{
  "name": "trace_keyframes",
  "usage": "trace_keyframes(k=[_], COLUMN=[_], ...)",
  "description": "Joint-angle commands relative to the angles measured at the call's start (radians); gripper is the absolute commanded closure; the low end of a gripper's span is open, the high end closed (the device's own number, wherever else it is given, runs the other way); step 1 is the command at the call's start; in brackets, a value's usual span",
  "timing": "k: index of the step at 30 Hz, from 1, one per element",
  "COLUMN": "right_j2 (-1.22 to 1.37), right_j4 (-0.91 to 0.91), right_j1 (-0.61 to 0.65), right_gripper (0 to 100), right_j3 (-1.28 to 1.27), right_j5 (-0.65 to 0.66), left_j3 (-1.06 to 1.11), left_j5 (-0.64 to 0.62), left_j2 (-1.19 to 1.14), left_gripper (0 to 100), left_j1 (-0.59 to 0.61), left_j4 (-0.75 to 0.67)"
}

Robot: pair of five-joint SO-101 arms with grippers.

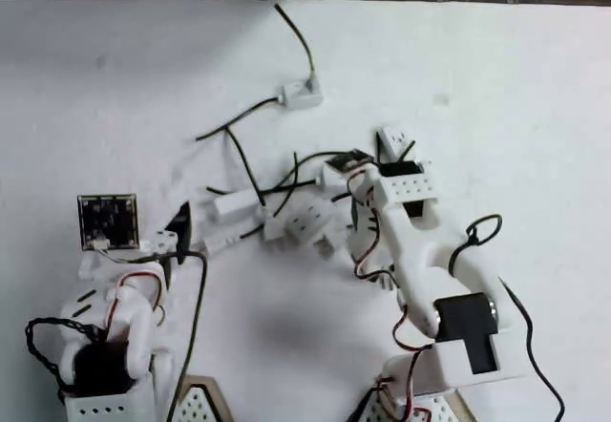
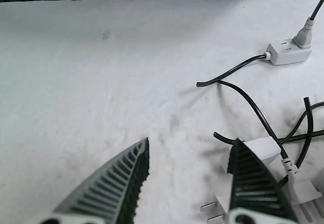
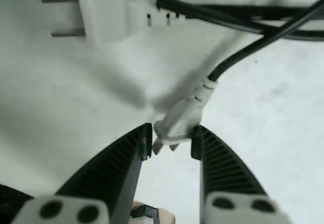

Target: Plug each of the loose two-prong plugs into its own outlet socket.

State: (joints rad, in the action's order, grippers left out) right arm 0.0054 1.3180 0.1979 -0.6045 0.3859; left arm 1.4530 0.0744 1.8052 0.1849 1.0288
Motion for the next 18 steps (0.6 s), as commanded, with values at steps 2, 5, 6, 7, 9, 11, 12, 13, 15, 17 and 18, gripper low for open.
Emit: trace_keyframes(k=[2, 5, 6, 7, 9, 11, 12, 13, 15, 17, 18], right_j2=[-0.025, -0.025, -0.025, -0.025, -0.024, -0.007, 0.01, 0.033, 0.076, 0.116, 0.127], right_j4=[-0.015, -0.015, -0.018, -0.033, -0.071, -0.097, -0.102, -0.108, -0.131, -0.145, -0.143], right_j1=[-0.024, -0.022, -0.022, -0.022, -0.027, -0.03, -0.03, -0.028, -0.028, -0.031, -0.038], right_gripper=[87.2, 87.2, 87.2, 87.4, 87.5, 87.5, 87.5, 87.5, 87.5, 87.6, 87.7], right_j3=[0.0, 0.0, 0.0, 0.0, -0.005, -0.011, -0.011, -0.008, -0.005, 0.017, 0.028], right_j5=[0.002, 0.002, 0.002, 0.002, 0.002, 0.002, 0.0, -0.002, -0.002, -0.002, -0.002], left_j3=[-0.006, -0.006, -0.006, -0.006, -0.006, -0.006, -0.006, -0.006, -0.006, -0.006, -0.006], left_j5=[-0.006, -0.006, -0.006, -0.006, -0.006, -0.006, -0.006, -0.006, -0.006, -0.006, -0.006], left_j2=[0.005, 0.005, 0.005, 0.005, 0.005, 0.005, 0.005, 0.005, 0.005, 0.005, 0.005], left_gripper=[74, 74, 74, 74, 74, 74, 74, 74, 74, 74, 74], left_j1=[0.005, 0.005, 0.007, 0.007, 0.007, 0.008, 0.008, 0.008, 0.008, 0.008, 0.008], left_j4=[-0.021, -0.021, -0.021, -0.021, -0.021, -0.021, -0.021, -0.021, -0.021, -0.021, -0.021])
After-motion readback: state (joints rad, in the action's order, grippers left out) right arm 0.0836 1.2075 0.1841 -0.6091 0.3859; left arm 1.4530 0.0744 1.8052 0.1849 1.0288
